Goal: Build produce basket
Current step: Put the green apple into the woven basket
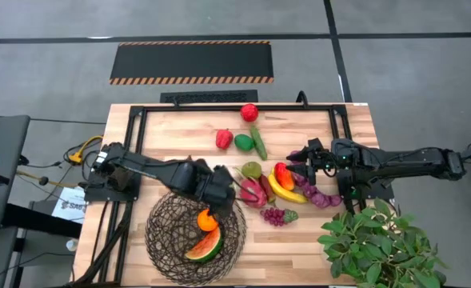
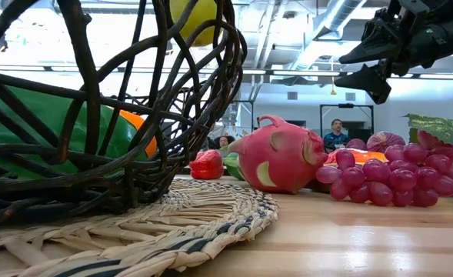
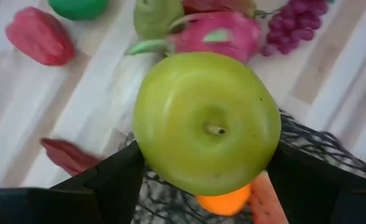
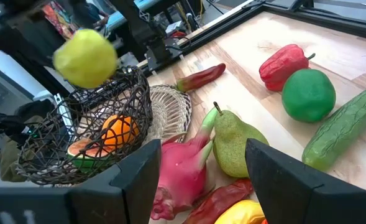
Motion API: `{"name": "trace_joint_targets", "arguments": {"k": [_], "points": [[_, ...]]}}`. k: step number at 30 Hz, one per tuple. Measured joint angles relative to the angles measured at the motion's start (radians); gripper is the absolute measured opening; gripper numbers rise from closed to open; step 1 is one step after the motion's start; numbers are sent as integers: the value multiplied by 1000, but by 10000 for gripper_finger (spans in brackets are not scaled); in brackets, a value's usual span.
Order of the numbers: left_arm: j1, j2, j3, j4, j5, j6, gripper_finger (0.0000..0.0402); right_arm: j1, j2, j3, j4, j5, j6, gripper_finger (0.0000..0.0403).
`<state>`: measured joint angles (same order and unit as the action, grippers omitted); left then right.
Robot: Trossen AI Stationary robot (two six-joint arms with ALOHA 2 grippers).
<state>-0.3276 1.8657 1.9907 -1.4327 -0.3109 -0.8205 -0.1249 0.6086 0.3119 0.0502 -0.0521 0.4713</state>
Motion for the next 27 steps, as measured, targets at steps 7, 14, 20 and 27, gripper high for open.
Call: {"name": "trace_joint_targets", "arguments": {"k": [7, 14, 20, 27], "points": [[-77, -26, 0, -39, -43, -136, 290, 0, 0, 0, 2, 0, 0, 255], [-134, -28, 0, -86, -44, -209, 291, 0, 0, 0, -6, 0, 0, 255], [-200, -28, 0, -86, -69, -241, 291, 0, 0, 0, -6, 0, 0, 255], [-284, -28, -1, -142, -122, -364, 291, 0, 0, 0, -6, 0, -5, 255]]}}
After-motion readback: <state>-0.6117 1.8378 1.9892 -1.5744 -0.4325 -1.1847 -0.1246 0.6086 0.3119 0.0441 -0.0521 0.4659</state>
